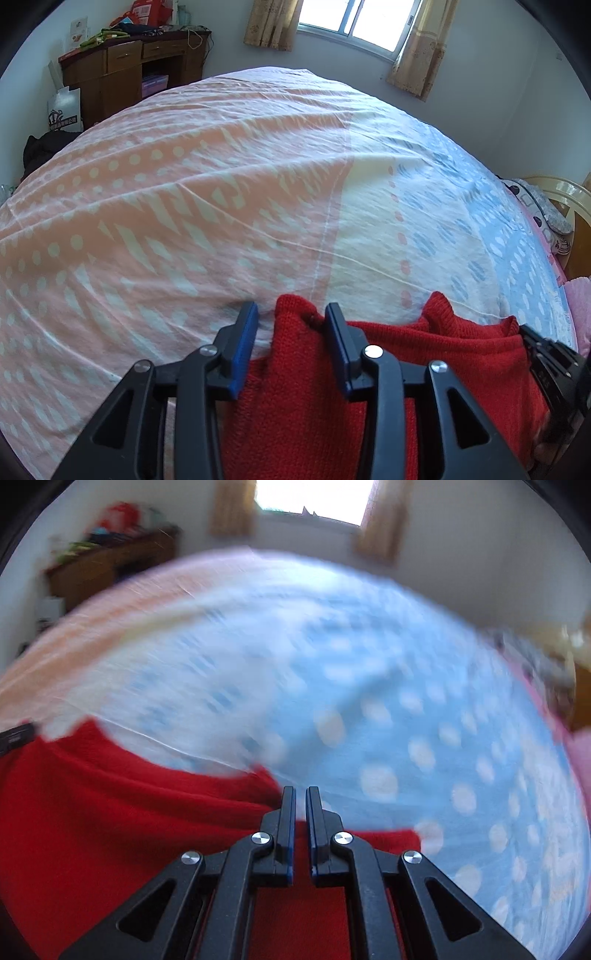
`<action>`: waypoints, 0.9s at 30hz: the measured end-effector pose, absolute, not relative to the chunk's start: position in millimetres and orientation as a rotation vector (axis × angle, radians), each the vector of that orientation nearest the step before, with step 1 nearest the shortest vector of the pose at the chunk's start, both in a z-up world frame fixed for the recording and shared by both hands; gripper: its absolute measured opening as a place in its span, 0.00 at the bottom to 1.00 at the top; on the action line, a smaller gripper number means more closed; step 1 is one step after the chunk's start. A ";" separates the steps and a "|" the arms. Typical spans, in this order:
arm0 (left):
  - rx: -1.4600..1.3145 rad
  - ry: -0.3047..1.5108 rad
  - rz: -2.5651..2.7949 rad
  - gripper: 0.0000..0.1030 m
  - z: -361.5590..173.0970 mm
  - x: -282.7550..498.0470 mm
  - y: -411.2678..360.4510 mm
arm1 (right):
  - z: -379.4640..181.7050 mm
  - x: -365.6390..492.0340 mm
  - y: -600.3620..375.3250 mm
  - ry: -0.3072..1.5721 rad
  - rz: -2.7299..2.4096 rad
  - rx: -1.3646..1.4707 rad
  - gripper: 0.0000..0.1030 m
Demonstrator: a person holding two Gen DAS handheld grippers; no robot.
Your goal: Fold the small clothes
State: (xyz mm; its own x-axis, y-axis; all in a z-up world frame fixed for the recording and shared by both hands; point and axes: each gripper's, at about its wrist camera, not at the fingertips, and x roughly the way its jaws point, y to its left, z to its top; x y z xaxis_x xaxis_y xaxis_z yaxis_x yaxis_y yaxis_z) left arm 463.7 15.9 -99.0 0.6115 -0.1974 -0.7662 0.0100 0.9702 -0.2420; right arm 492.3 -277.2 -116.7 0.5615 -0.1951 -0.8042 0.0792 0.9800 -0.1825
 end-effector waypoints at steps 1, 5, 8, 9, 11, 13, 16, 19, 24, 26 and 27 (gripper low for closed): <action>-0.218 0.908 -0.123 0.42 -99.1 464.1 15.0 | -113.8 494.8 -288.0 0.965 -0.135 -0.059 0.05; -0.225 0.908 -0.134 0.44 -98.8 465.1 14.9 | -72.8 447.5 -327.9 0.793 -0.162 0.151 0.05; -0.225 0.907 -0.134 0.44 -99.3 465.2 16.3 | -50.4 389.6 -351.5 0.720 -0.168 0.237 0.05; -0.222 0.908 -0.133 0.44 -99.4 465.1 16.3 | -49.9 373.0 -354.6 0.726 -0.168 0.240 0.05; -0.215 0.908 -0.129 0.44 -99.6 465.3 15.5 | -56.5 333.4 -353.7 0.762 -0.183 0.229 0.05; -0.209 0.909 -0.126 0.44 -99.2 465.1 15.1 | -66.2 303.0 -341.3 0.788 -0.147 0.211 0.05; -0.176 0.921 -0.114 0.47 -98.4 465.8 9.8 | -79.8 278.8 -326.6 0.785 -0.119 0.188 0.06; -0.073 0.950 -0.107 0.54 -93.8 463.0 -0.9 | -103.2 272.3 -328.1 0.813 -0.137 0.205 0.08; 0.036 0.918 -0.161 0.71 -65.5 400.9 17.8 | -107.9 267.7 -315.9 0.740 -0.182 0.126 0.08; 0.025 0.892 -0.156 0.76 -60.3 365.7 38.5 | -110.6 265.2 -312.7 0.724 -0.189 0.106 0.08; 0.006 0.873 -0.143 0.81 -59.1 345.4 51.7 | -110.5 263.1 -312.8 0.718 -0.189 0.106 0.08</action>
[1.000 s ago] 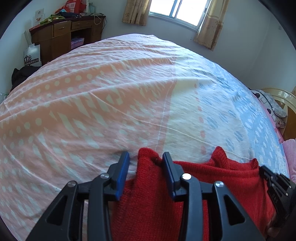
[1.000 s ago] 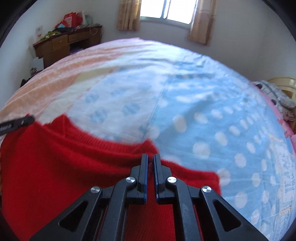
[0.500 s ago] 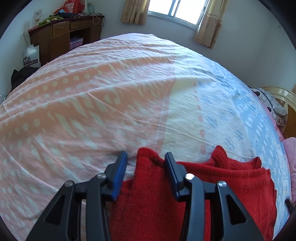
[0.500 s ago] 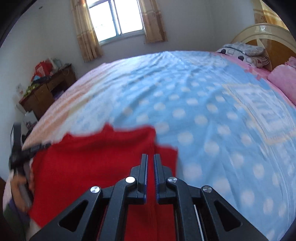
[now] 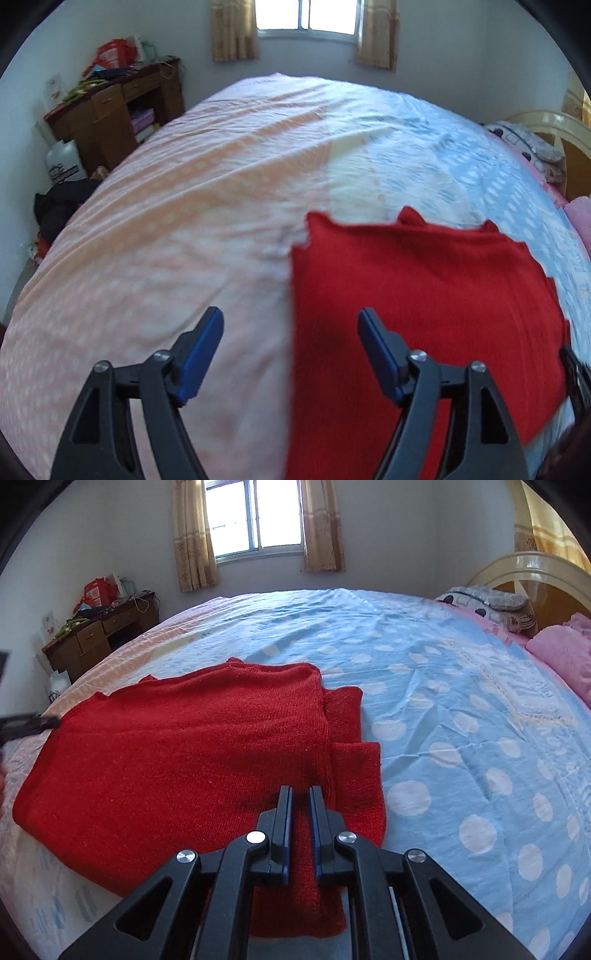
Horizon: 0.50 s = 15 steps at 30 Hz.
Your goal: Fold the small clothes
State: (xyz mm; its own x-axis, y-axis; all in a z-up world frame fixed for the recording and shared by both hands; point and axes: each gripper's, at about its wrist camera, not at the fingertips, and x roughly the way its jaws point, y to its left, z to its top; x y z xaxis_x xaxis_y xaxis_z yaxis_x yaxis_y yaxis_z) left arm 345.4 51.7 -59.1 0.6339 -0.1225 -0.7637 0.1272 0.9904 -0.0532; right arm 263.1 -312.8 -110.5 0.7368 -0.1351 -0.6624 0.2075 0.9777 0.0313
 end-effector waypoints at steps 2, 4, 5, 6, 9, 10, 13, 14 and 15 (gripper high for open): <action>-0.066 0.850 -0.118 0.87 -61.1 310.3 76.3 | -111.4 261.6 -315.9 0.706 -0.178 0.124 0.08; -0.159 0.844 -0.104 0.87 -66.6 282.3 96.4 | -110.7 261.6 -319.0 0.702 -0.167 0.146 0.08; -0.205 0.848 -0.091 0.87 -70.9 268.3 103.7 | -110.7 260.1 -321.5 0.699 -0.162 0.155 0.08; -0.239 0.850 -0.076 0.87 -74.2 258.8 108.2 | -110.2 258.4 -321.5 0.697 -0.160 0.159 0.08; -0.346 0.857 -0.060 0.85 -87.6 232.2 110.1 | -110.3 257.5 -322.4 0.692 -0.156 0.167 0.08; -0.382 0.862 -0.073 0.85 -91.0 225.9 106.8 | -110.4 257.4 -322.7 0.691 -0.156 0.168 0.08; -0.485 0.837 -0.111 0.84 -95.2 209.1 92.9 | -110.8 256.8 -323.2 0.690 -0.153 0.172 0.08; -0.500 0.829 -0.128 0.84 -95.2 206.5 87.1 | -110.8 255.9 -323.2 0.688 -0.152 0.175 0.08; -0.511 0.832 -0.140 0.84 -96.8 207.5 80.3 | -110.9 255.6 -323.4 0.687 -0.150 0.177 0.08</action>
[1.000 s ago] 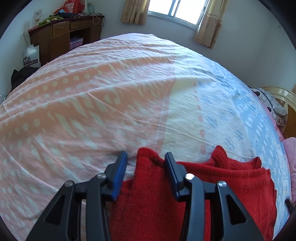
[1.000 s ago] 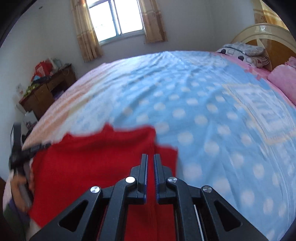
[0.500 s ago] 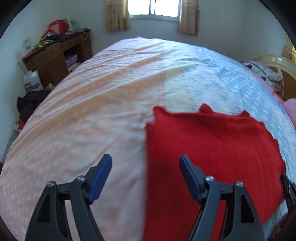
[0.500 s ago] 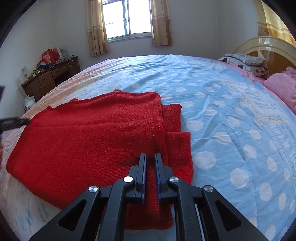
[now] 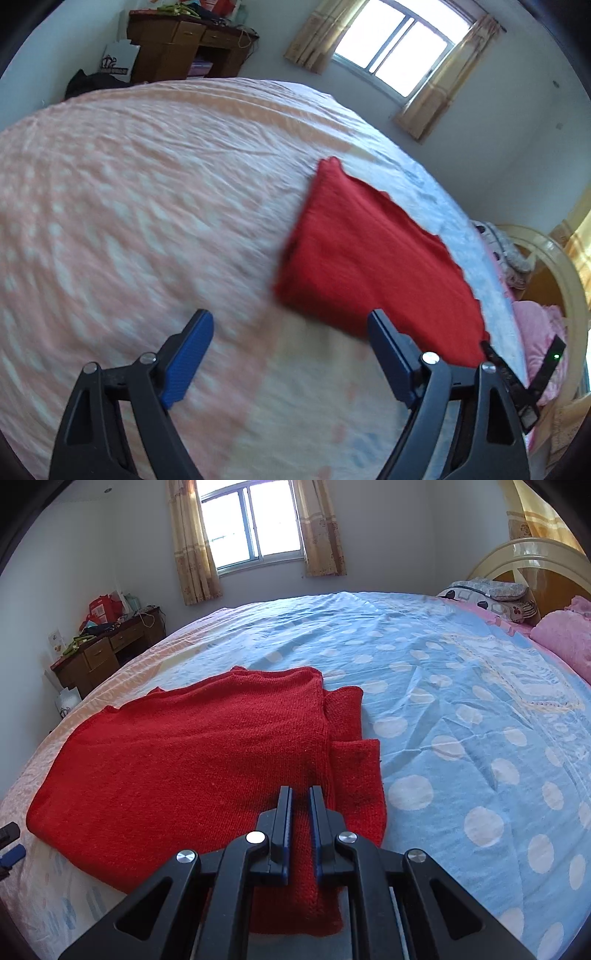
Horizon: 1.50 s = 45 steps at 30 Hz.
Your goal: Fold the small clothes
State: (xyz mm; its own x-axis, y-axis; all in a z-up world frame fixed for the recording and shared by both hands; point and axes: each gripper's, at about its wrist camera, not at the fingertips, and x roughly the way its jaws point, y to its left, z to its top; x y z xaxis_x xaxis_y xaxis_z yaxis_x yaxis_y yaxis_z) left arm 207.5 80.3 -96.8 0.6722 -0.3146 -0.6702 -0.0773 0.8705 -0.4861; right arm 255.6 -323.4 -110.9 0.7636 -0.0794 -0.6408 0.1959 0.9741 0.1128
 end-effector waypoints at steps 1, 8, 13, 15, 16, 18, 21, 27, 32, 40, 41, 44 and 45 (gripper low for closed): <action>-0.513 0.848 -0.143 0.84 -99.8 211.8 71.1 | -110.7 255.7 -324.3 0.686 -0.149 0.179 0.08; -0.605 0.790 -0.142 0.89 -100.1 241.0 54.4 | -111.0 255.2 -325.2 0.684 -0.146 0.182 0.08; -0.741 0.782 -0.202 0.60 -109.8 267.0 59.1 | -110.5 254.4 -324.1 0.680 -0.146 0.184 0.08; -0.736 0.772 -0.186 0.34 -114.3 264.9 61.6 | -110.1 254.6 -322.6 0.680 -0.152 0.174 0.08; -0.712 0.767 -0.179 0.29 -116.7 264.3 62.0 | -109.2 256.1 -320.6 0.687 -0.160 0.162 0.08; -0.681 0.751 -0.190 0.27 -118.0 260.4 62.6 | -104.7 257.7 -314.8 0.699 -0.193 0.125 0.08; -0.627 0.744 -0.186 0.27 -115.9 259.5 59.4 | -83.9 250.3 -294.0 0.625 -0.224 0.084 0.08; -0.648 0.727 -0.192 0.54 -113.4 260.8 58.6 | -74.3 276.9 -233.6 0.665 0.017 0.155 0.08; -0.654 0.731 -0.193 0.71 -108.3 266.3 49.6 | -116.8 296.3 -203.4 0.759 0.104 0.143 0.09; -0.528 0.704 -0.171 0.25 -97.7 267.8 34.2 | -119.6 293.8 -215.9 0.728 0.145 0.235 0.09; -0.497 0.680 -0.172 0.25 -91.0 264.8 29.6 | -120.3 293.4 -217.9 0.725 0.153 0.249 0.09; -0.380 0.613 -0.191 0.24 -70.1 258.1 9.4 | -121.1 291.6 -225.9 0.722 0.177 0.313 0.09; -0.332 0.592 -0.202 0.24 -63.6 256.6 0.3 | -120.9 291.7 -228.9 0.723 0.186 0.336 0.09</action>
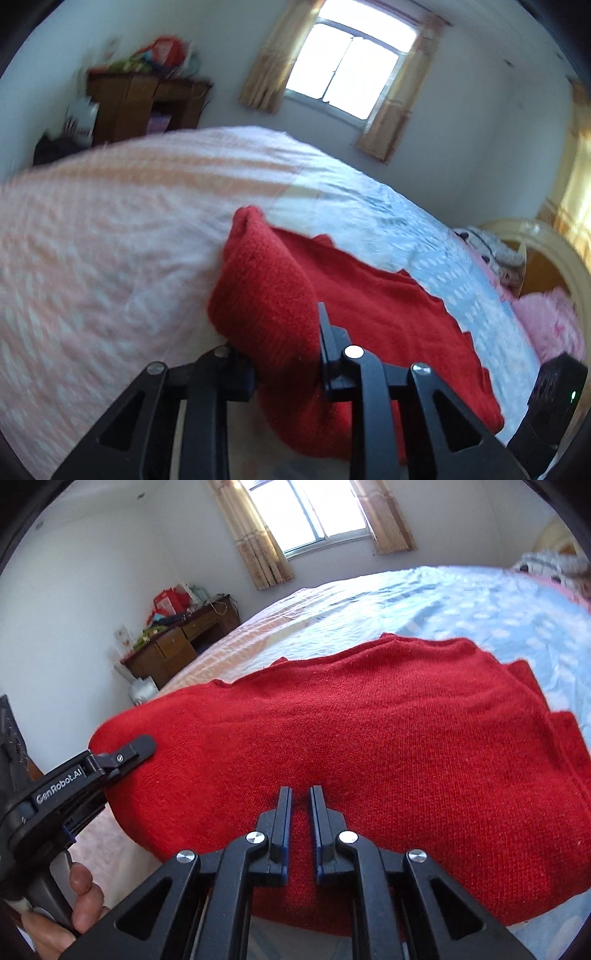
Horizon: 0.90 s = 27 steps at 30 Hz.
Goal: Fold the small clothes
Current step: 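Hold the sweater up with the left tool while the right tool grasps its other edge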
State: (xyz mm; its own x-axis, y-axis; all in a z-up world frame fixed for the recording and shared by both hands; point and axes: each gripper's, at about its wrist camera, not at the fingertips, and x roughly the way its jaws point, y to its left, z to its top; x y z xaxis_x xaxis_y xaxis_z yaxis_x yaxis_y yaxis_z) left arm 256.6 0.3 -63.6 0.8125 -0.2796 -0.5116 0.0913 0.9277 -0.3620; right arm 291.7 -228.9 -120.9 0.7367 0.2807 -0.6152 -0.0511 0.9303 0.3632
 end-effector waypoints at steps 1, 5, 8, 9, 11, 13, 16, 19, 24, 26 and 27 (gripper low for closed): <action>-0.282 0.573 -0.215 0.24 -58.2 254.9 -9.4 | -120.3 292.7 -234.2 0.733 0.203 0.375 0.09; -0.122 0.508 -0.264 0.24 -47.5 246.4 -41.4 | -110.2 298.4 -251.7 0.769 0.250 0.463 0.28; -0.054 0.487 -0.296 0.24 -48.5 241.1 -52.3 | -92.1 303.0 -265.2 0.749 0.271 0.495 0.57; -0.043 0.487 -0.306 0.24 -49.8 242.0 -54.3 | -86.5 305.1 -268.9 0.739 0.280 0.499 0.57; -0.023 0.495 -0.321 0.24 -52.9 241.9 -56.0 | -72.0 315.4 -278.0 0.729 0.293 0.501 0.57; 0.003 0.497 -0.334 0.24 -55.7 240.9 -62.8 | -66.1 325.2 -282.3 0.738 0.316 0.530 0.57; 0.045 0.493 -0.353 0.24 -57.4 238.4 -68.7 | -63.5 350.1 -289.3 0.785 0.373 0.596 0.57; 0.044 0.507 -0.367 0.24 -56.4 242.1 -67.5 | -61.6 378.6 -284.1 0.825 0.424 0.622 0.59; 0.069 0.528 -0.383 0.24 -58.8 244.7 -80.6 | -73.3 427.9 -265.0 0.950 0.479 0.658 0.68; 0.083 0.538 -0.392 0.24 -60.2 243.9 -82.9 | -83.4 444.7 -252.9 1.025 0.522 0.661 0.68; 0.089 0.538 -0.398 0.24 -60.9 242.9 -83.6 | -85.2 448.1 -249.9 1.045 0.520 0.650 0.68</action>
State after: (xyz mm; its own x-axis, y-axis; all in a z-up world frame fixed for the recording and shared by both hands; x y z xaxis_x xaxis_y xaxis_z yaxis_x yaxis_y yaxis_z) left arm 242.9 -83.6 -60.9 0.7843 -0.3452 -0.5155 0.3915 0.9199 -0.0204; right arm 448.1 -249.9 -85.2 0.4146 0.6702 -0.6156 -0.0867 0.7025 0.7064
